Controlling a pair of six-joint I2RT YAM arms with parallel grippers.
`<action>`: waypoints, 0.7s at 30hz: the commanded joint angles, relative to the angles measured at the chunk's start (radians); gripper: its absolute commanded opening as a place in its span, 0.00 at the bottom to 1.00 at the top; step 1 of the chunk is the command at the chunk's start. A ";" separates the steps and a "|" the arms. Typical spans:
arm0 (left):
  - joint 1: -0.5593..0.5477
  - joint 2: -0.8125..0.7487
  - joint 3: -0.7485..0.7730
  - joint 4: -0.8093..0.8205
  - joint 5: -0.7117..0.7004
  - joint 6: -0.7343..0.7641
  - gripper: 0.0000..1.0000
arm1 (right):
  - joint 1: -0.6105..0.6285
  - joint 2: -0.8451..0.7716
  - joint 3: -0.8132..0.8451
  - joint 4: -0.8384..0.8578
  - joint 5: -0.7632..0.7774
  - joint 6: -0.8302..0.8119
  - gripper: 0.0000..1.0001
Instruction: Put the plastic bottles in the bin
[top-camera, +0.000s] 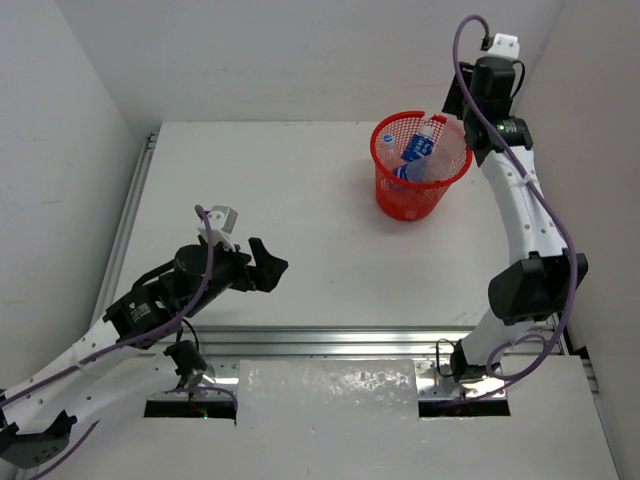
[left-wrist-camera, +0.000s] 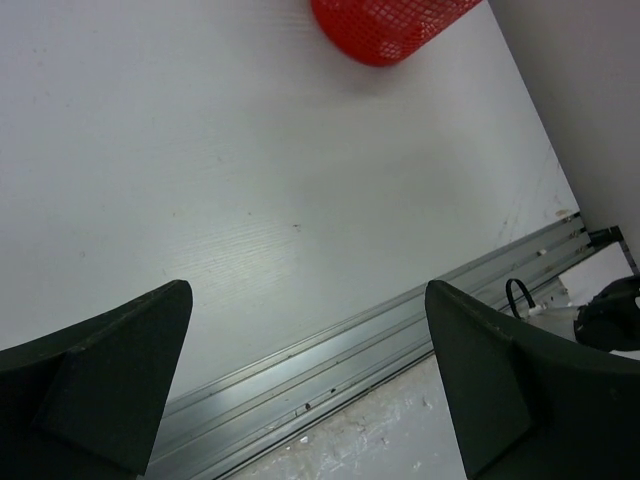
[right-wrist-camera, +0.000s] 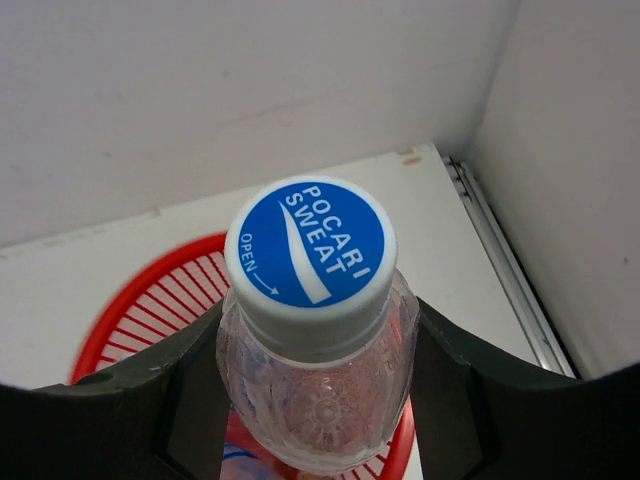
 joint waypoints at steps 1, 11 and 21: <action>-0.001 -0.006 -0.013 0.030 0.052 0.037 1.00 | 0.002 -0.034 -0.066 0.112 0.055 -0.066 0.00; -0.001 0.028 -0.010 0.021 0.057 0.037 1.00 | -0.001 0.078 -0.069 -0.021 -0.063 -0.027 0.00; -0.001 0.034 -0.010 0.024 0.074 0.040 1.00 | 0.002 0.188 0.054 -0.204 -0.091 0.015 0.64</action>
